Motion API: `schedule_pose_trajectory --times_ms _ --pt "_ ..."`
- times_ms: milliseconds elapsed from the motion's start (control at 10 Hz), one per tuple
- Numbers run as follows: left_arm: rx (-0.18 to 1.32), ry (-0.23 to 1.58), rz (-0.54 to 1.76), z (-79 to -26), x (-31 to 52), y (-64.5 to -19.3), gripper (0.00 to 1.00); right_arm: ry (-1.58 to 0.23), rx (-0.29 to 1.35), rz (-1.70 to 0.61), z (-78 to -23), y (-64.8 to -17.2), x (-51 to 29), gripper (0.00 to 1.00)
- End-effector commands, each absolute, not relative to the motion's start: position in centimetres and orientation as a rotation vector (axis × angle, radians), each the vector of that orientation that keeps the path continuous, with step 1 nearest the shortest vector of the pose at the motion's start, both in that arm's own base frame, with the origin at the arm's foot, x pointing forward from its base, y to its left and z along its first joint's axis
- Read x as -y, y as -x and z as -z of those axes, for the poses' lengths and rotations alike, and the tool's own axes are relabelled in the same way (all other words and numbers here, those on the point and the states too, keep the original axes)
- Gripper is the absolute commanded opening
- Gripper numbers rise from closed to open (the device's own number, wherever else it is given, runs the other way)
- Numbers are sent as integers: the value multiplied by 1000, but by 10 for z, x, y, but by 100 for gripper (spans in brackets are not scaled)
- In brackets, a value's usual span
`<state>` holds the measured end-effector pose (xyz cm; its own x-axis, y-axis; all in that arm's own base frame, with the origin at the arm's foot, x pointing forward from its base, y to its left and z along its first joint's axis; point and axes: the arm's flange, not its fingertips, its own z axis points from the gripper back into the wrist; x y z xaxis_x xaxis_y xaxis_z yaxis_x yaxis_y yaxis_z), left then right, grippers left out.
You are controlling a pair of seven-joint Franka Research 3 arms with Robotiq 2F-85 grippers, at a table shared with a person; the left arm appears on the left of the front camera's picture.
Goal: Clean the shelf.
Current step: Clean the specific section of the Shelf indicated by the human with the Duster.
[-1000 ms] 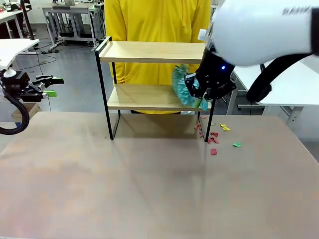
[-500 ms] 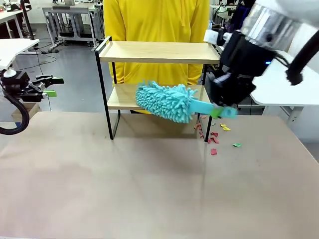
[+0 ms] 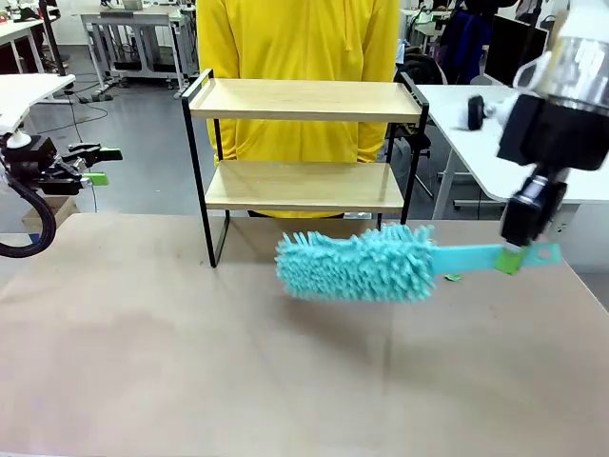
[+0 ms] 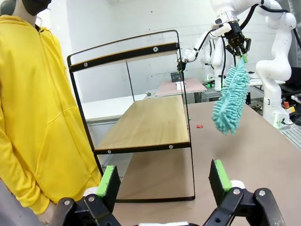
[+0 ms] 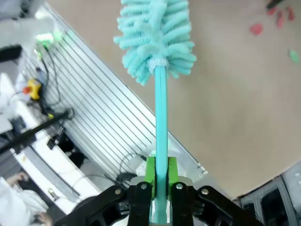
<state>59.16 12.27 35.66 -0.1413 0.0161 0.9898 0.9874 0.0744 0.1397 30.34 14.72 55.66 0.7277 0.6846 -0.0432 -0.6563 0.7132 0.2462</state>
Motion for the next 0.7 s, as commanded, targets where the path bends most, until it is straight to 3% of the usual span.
schedule_pose_trajectory --times_ms 0,600 --pt "1367 1097 1247 -360 -122 -588 100 -130 -189 -828 -545 -293 -121 13" --pt "1367 1097 1247 -360 -122 -588 100 -77 -266 -840 -530 -289 -104 13"
